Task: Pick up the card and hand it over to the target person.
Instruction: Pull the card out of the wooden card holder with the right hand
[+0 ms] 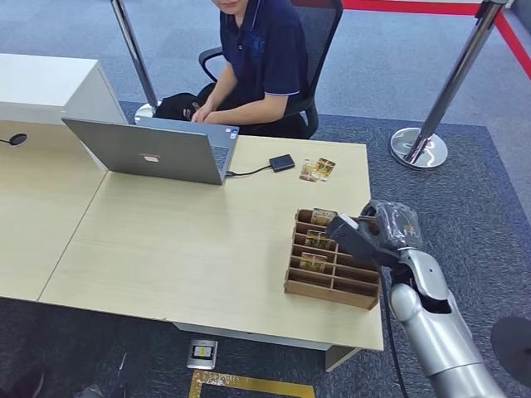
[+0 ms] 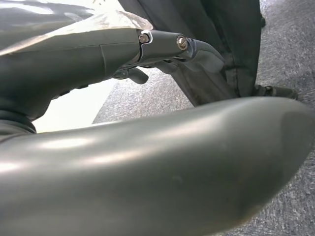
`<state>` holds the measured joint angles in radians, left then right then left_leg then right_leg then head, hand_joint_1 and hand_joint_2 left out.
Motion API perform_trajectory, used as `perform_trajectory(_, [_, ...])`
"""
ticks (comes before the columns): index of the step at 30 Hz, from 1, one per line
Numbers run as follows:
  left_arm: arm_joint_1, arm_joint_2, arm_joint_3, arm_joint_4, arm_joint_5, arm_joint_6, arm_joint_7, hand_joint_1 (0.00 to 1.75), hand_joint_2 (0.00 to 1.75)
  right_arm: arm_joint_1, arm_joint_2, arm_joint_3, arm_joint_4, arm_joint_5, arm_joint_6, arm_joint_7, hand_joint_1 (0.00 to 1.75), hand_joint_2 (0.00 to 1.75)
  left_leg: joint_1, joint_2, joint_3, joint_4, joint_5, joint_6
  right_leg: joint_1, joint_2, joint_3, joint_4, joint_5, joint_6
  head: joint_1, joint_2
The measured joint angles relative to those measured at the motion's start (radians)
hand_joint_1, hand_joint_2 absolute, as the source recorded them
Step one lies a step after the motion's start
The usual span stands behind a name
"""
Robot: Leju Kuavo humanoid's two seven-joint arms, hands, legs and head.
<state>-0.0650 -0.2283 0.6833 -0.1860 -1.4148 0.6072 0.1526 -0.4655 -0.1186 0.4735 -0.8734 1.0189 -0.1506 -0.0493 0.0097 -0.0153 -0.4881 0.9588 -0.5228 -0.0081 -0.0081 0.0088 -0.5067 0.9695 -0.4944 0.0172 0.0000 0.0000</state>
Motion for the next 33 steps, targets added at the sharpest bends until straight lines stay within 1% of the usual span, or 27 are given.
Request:
perform_trajectory(6, [0.001,-0.001,0.002,0.000,0.002,0.000,-0.002,0.00,0.00,0.004,-0.010,0.008,-0.036,0.004,0.018,-0.003,1.26,1.75,0.000,-0.001,0.000,0.000,0.000,0.000,0.000,0.000,0.000,0.000,0.000,0.000,0.000,0.000])
perform_trajectory(15, [0.001,0.001,-0.007,0.000,-0.008,-0.005,-0.016,0.00,0.00,0.003,-0.025,0.004,-0.027,-0.003,0.026,-0.003,1.33,1.75,0.000,-0.001,0.000,0.000,0.000,0.000,0.000,-0.001,0.000,0.000,0.000,0.000,0.000,0.000])
perform_trajectory(18, [0.000,0.003,-0.010,0.000,-0.013,-0.008,-0.018,0.00,0.00,0.013,-0.036,-0.002,-0.073,-0.013,0.009,-0.013,1.34,1.75,0.000,-0.001,0.000,0.000,0.000,0.000,0.000,-0.001,0.000,0.000,0.000,0.000,0.000,0.000])
perform_trajectory(21, [0.000,0.003,-0.010,-0.001,-0.015,-0.008,-0.018,0.00,0.00,0.014,-0.047,-0.006,-0.166,-0.027,0.007,-0.024,1.34,1.75,0.000,-0.001,-0.001,0.000,0.000,0.000,0.000,-0.001,-0.001,0.000,0.000,0.000,0.000,0.000])
perform_trajectory(25, [-0.001,0.001,0.000,-0.001,-0.009,-0.001,-0.019,0.00,0.00,-0.035,-0.031,-0.001,-0.274,-0.039,0.020,-0.030,1.36,1.75,0.000,0.002,-0.001,0.001,0.000,0.000,0.000,0.002,-0.002,0.001,0.000,0.000,0.000,0.000])
perform_trajectory(28, [-0.002,0.001,0.003,-0.001,-0.008,0.001,-0.018,0.00,0.00,-0.063,-0.026,0.001,-0.310,-0.046,0.026,-0.031,1.36,1.75,0.000,0.002,-0.002,0.001,0.000,0.000,-0.001,0.002,-0.003,0.002,0.000,0.000,0.000,0.000])
perform_trajectory(31, [-0.003,-0.001,0.009,-0.001,-0.005,0.002,-0.019,0.00,0.00,-0.099,-0.015,0.007,-0.328,-0.057,0.039,-0.039,1.36,1.75,-0.001,0.003,-0.002,0.001,0.000,0.000,-0.001,0.003,-0.003,0.002,0.000,0.000,0.000,0.000])
perform_trajectory(33, [-0.004,-0.002,0.006,-0.001,-0.007,0.000,-0.019,0.00,0.00,-0.131,0.003,0.021,-0.305,-0.060,0.060,-0.040,1.36,1.75,-0.001,0.003,-0.002,0.001,0.000,0.000,-0.001,0.003,-0.003,0.002,0.000,0.000,0.000,0.000])
